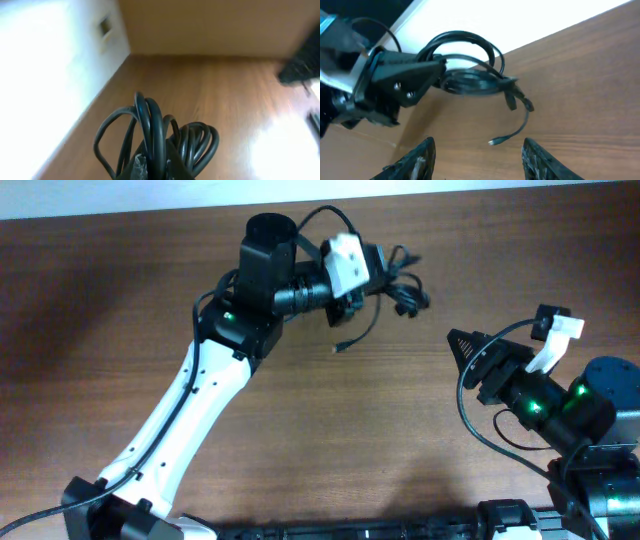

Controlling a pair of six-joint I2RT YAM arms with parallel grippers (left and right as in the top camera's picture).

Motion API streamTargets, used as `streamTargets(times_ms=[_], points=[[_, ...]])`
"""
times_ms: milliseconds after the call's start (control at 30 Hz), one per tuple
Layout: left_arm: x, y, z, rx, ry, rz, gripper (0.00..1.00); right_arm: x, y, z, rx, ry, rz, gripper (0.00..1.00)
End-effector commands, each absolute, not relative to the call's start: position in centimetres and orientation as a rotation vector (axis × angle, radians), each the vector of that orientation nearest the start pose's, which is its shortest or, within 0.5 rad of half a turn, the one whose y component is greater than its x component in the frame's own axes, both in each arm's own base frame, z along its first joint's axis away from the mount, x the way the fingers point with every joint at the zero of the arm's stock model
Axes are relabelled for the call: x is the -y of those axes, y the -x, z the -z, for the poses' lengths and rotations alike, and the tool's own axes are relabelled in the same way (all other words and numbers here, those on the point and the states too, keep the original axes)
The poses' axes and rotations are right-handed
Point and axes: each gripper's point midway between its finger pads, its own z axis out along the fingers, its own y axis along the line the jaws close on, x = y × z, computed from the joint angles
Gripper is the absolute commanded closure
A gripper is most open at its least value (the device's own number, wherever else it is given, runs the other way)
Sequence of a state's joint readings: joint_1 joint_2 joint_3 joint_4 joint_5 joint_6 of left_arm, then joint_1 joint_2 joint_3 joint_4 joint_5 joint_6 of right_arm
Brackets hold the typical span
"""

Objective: Untangle cables

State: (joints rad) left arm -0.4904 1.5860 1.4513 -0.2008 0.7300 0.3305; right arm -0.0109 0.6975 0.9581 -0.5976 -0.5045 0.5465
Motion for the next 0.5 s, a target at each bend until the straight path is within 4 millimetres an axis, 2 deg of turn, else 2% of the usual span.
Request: streamTargets(times_ms=[0,367,467], points=[[30.8,-36.9,-35.7,-1.718,-0.832,0.966,1.00,-7.7,-25.2,-33.2,-1.917,-0.008,-0.685,0.47],[32.6,-30.2,-37.3,-1.553,-1.112,1.337,1.00,-7.7,-25.2,-33.2,-1.803,0.498,-0.312,0.47],[32.6,-28.9,-37.7,-1.510,-1.166,1.406,1.00,-8.5,-24.8,-33.3,-1.746,0.645,-0.279,0.47]])
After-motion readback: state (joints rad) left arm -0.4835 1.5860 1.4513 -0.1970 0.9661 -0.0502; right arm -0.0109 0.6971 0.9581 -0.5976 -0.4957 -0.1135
